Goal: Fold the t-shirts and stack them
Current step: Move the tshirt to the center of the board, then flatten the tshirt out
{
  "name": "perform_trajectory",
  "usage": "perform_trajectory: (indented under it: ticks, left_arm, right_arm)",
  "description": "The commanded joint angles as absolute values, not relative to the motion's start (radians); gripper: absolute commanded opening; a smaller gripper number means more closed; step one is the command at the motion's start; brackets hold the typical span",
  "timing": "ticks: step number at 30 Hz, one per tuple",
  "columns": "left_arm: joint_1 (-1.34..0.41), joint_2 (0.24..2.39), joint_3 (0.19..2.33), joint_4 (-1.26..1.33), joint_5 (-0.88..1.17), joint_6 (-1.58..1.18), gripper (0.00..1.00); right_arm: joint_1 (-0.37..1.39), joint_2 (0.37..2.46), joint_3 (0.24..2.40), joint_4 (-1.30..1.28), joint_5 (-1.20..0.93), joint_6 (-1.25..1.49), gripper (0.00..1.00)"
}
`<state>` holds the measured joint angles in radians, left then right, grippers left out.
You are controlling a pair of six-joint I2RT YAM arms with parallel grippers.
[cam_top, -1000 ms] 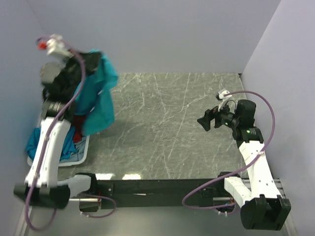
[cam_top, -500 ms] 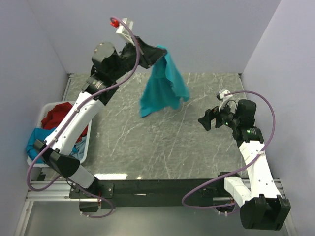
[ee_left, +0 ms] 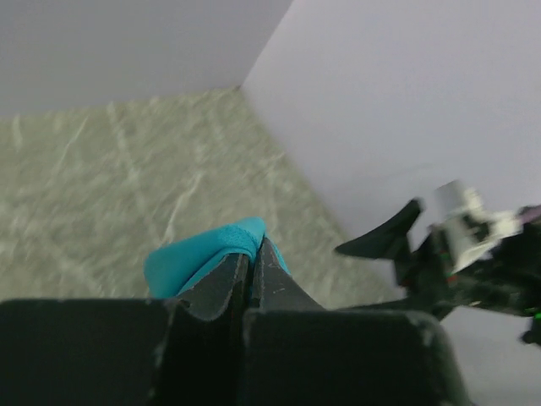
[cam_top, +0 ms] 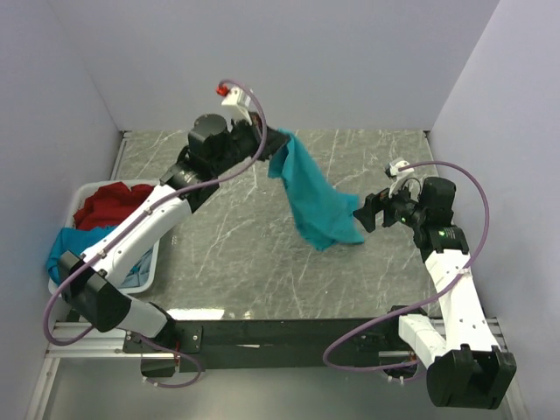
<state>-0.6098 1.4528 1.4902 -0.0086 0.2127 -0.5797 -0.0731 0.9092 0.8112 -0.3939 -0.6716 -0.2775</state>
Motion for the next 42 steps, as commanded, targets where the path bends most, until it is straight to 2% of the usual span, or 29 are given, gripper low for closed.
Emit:
perform_trajectory:
  ticks: [1,4,5,7,8,11,14,18,19,23,24,33,37,42]
  left_arm:
    - [-0.594,1.378,1.389,0.006,0.080,-0.520,0.00]
    - [-0.546,1.388,1.304,-0.069,0.083,-0.522,0.00]
    - [-0.529,1.394,1.283,-0.098,0.081,-0.523,0.08]
    - [-0.476,1.408,1.278,-0.208,0.083,-0.511,0.34]
    - [-0.462,1.405,1.270,-0.242,0.063,-0.482,0.54]
    - [-0.456,1.332,1.199,-0.282,0.012,-0.395,0.87]
    - [-0.456,1.238,1.112,-0.284,0.066,-0.315,0.88]
    - [-0.466,1.177,1.034,-0.333,0.153,-0.161,0.85]
    - [-0.477,1.164,0.988,-0.331,0.129,-0.134,0.86]
    - [-0.547,1.095,0.861,-0.272,-0.205,-0.022,0.90]
    - [-0.549,1.076,0.848,-0.264,-0.210,-0.011,0.90]
    - [-0.568,0.979,0.706,-0.115,0.181,0.149,0.93]
    - [-0.617,0.994,0.661,-0.117,0.287,0.227,0.91]
    - [-0.689,1.086,0.634,-0.132,0.269,0.314,0.88]
  right_arm:
    - [-0.081,0.917,0.827,-0.383,-0.664,-0.291,0.99]
    - [-0.081,0.930,0.827,-0.394,-0.681,-0.307,0.99]
    - [-0.081,0.937,0.827,-0.400,-0.693,-0.316,0.99]
    - [-0.081,0.954,0.827,-0.428,-0.728,-0.363,0.98]
    - [-0.081,0.959,0.824,-0.443,-0.785,-0.392,0.97]
    - [-0.075,0.957,0.787,-0.472,-0.889,-0.500,0.95]
    - [-0.046,0.946,0.743,-0.497,-0.945,-0.621,0.94]
    - [0.066,1.004,0.719,-0.511,-0.843,-0.755,0.95]
    - [0.090,1.023,0.724,-0.512,-0.804,-0.779,0.95]
    - [0.196,1.129,0.779,-0.578,-0.761,-0.847,0.91]
    - [0.199,1.162,0.787,-0.603,-0.782,-0.862,0.91]
    - [0.202,1.210,0.746,-0.585,-0.733,-0.899,0.90]
    - [0.202,1.213,0.747,-0.568,-0.709,-0.888,0.90]
    - [0.216,1.239,0.752,-0.587,-0.693,-0.923,0.89]
